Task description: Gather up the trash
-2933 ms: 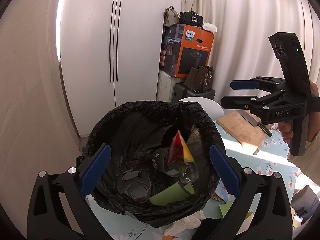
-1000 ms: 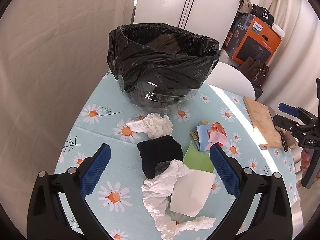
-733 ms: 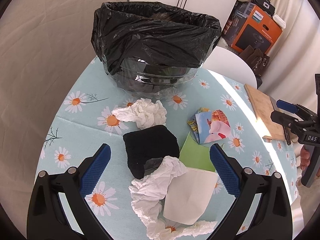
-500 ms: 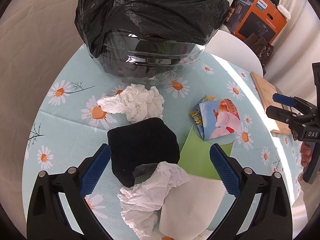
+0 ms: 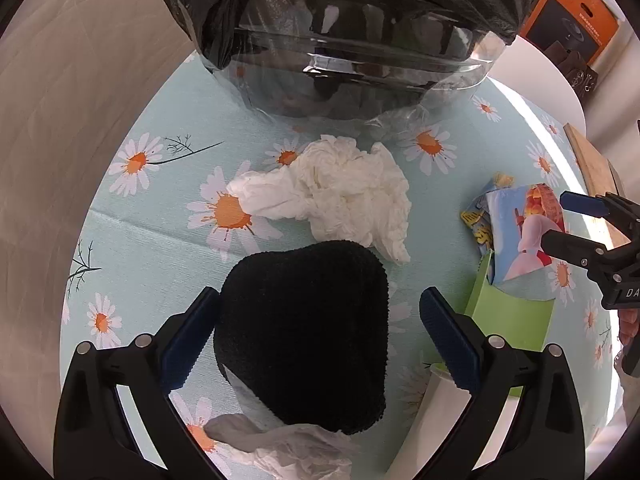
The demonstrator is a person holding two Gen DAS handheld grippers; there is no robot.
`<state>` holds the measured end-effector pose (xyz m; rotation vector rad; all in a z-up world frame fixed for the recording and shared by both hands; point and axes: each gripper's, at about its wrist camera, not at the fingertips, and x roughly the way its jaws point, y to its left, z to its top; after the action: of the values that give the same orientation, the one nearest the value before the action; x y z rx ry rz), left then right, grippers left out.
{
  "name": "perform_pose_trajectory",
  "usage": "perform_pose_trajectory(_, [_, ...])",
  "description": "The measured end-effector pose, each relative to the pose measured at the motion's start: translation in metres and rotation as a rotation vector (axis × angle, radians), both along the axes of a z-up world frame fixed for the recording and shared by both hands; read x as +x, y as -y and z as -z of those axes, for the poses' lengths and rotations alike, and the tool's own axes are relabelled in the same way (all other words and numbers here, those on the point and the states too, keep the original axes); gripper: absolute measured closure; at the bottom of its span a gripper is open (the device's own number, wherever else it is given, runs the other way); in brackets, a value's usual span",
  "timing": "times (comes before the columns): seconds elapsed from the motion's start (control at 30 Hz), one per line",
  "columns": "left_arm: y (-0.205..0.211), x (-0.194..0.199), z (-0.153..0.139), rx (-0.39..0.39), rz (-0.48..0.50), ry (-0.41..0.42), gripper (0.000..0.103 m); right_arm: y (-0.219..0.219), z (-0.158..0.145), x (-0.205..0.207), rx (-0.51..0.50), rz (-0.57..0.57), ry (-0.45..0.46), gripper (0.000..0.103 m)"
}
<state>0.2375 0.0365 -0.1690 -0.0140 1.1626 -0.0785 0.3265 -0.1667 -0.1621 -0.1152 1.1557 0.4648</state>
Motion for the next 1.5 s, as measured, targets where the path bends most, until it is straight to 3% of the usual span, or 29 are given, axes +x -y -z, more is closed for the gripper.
perform_pose_trajectory(0.1, [-0.008, 0.0, 0.005, -0.011, -0.022, -0.016, 0.006, -0.004, 0.006, 0.001, -0.003, -0.016, -0.015, 0.015])
perform_pose_trajectory(0.17, [-0.015, 0.0, 0.008, -0.029, -0.046, -0.029, 0.006, -0.006, 0.01, 0.002, -0.004, -0.025, -0.025, 0.023])
perform_pose_trajectory(0.2, [-0.018, 0.0, 0.01, -0.041, -0.056, -0.033, 0.006, -0.006, 0.012, 0.002, 0.005, -0.032, -0.038, 0.038])
perform_pose_trajectory(0.27, [-0.024, -0.001, 0.01, -0.059, -0.064, -0.028, 0.014, -0.005, 0.013, 0.003, 0.023, -0.039, -0.053, 0.056])
perform_pose_trajectory(0.3, [-0.028, -0.003, 0.008, -0.055, -0.072, -0.023, 0.021, -0.005, 0.014, 0.004, 0.049, -0.05, -0.072, 0.085])
perform_pose_trajectory(0.37, [-0.035, -0.003, 0.004, -0.053, -0.095, -0.022, 0.038, -0.004, 0.012, 0.004, 0.078, -0.053, -0.086, 0.093])
perform_pose_trajectory(0.4, [-0.04, -0.003, 0.001, -0.082, -0.098, -0.023, 0.041, -0.005, 0.011, 0.003, 0.076, -0.062, -0.084, 0.096])
perform_pose_trajectory(0.63, [-0.058, -0.011, -0.01, -0.132, -0.111, -0.03, 0.044, 0.006, -0.01, -0.007, 0.069, -0.06, -0.054, 0.096])
perform_pose_trajectory(0.9, [-0.063, -0.026, -0.033, -0.102, -0.07, -0.006, 0.044, 0.047, -0.038, -0.024, 0.035, 0.035, 0.007, 0.096])
perform_pose_trajectory(1.23, [-0.047, -0.051, -0.049, -0.078, 0.023, -0.008, 0.044, 0.08, -0.058, -0.08, -0.011, 0.136, 0.054, 0.096])
perform_pose_trajectory(1.5, [-0.053, -0.074, -0.062, -0.074, 0.043, 0.021, 0.044, 0.102, -0.074, -0.128, -0.002, 0.224, 0.108, 0.096])
